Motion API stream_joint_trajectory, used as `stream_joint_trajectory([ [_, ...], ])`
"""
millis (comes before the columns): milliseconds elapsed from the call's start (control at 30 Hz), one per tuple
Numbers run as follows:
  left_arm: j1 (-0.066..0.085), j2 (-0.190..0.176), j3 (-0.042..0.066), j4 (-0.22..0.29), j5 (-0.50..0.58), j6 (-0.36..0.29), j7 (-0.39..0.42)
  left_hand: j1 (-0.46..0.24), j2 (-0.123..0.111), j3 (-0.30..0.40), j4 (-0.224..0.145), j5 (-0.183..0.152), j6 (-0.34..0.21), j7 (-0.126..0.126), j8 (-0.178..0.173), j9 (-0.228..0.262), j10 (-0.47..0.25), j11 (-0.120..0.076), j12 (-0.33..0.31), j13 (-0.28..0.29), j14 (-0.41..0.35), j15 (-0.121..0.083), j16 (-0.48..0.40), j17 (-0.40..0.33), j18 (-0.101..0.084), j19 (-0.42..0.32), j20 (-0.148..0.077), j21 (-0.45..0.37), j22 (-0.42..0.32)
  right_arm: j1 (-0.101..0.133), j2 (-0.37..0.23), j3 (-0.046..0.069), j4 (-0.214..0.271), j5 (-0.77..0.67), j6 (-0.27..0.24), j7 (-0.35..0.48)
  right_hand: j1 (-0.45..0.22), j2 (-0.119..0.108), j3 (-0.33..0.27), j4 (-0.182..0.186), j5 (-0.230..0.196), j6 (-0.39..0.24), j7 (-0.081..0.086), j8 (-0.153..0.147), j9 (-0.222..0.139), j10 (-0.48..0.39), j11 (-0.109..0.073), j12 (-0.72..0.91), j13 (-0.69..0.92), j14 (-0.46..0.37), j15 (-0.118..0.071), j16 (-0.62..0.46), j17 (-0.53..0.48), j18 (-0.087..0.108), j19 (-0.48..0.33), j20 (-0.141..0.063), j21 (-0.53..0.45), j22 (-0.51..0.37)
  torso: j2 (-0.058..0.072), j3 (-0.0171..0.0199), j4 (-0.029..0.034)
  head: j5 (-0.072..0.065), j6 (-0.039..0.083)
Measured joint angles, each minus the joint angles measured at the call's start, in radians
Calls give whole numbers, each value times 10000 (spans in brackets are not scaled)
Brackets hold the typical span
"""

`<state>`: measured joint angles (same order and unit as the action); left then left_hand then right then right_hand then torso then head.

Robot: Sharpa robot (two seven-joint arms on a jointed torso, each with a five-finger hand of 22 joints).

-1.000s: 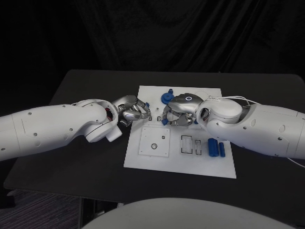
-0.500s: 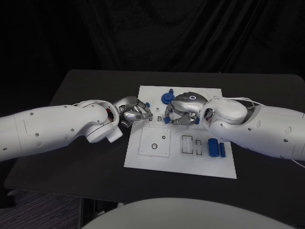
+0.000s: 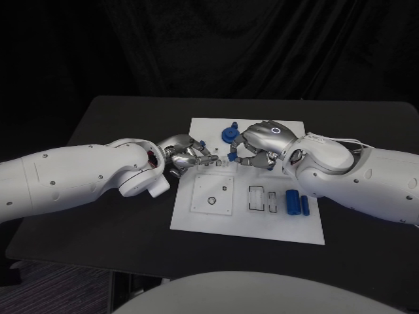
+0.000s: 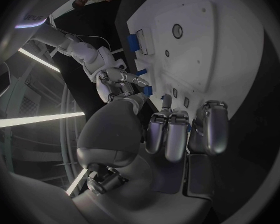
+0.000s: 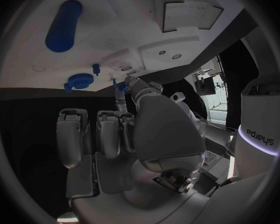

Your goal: Assemble the parts on the task board

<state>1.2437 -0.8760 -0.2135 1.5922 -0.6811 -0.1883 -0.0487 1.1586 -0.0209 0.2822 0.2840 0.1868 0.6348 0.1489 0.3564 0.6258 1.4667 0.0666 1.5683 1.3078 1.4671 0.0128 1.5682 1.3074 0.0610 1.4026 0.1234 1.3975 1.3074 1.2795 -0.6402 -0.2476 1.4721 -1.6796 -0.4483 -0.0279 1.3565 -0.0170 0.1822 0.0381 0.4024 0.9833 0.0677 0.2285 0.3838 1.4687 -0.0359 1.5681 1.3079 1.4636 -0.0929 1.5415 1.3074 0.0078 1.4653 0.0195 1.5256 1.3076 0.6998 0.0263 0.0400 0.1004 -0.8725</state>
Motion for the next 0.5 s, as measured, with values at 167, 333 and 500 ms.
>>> stream_joint_trajectory([
  [167,-26,61,0,-68,203,243,244,622,166,-315,-121,686,87,86,-141,-548,-1,69,0,1,0,71,0,0,1,-54,55,-77,0,0,-102,0,124,0,-366,1,-1,-1,-1,0,0,0,1,0,0,0,0,0,-1,0,0,0,0,-1,0,0,0,0,-7,4,-20,25,0],
  [333,-51,142,2,-108,363,422,445,670,158,-351,-109,784,86,86,-160,-660,-1,69,0,0,-1,71,0,0,1,-88,88,-116,0,0,-177,0,239,6,-651,3,-1,-2,-2,0,-3,0,0,0,-1,0,0,0,-1,0,0,0,0,-1,0,0,0,0,-7,9,-19,-19,0],
  [500,-77,199,2,-145,472,505,644,708,197,-379,-81,799,86,86,-180,-712,-2,69,0,1,0,71,0,0,0,-88,89,-116,0,0,-212,0,392,118,-879,21,-1,-3,25,-29,-6,27,27,0,-1,0,1,0,-2,0,0,0,0,-1,0,1,0,-1,-6,9,6,-54,0],
])
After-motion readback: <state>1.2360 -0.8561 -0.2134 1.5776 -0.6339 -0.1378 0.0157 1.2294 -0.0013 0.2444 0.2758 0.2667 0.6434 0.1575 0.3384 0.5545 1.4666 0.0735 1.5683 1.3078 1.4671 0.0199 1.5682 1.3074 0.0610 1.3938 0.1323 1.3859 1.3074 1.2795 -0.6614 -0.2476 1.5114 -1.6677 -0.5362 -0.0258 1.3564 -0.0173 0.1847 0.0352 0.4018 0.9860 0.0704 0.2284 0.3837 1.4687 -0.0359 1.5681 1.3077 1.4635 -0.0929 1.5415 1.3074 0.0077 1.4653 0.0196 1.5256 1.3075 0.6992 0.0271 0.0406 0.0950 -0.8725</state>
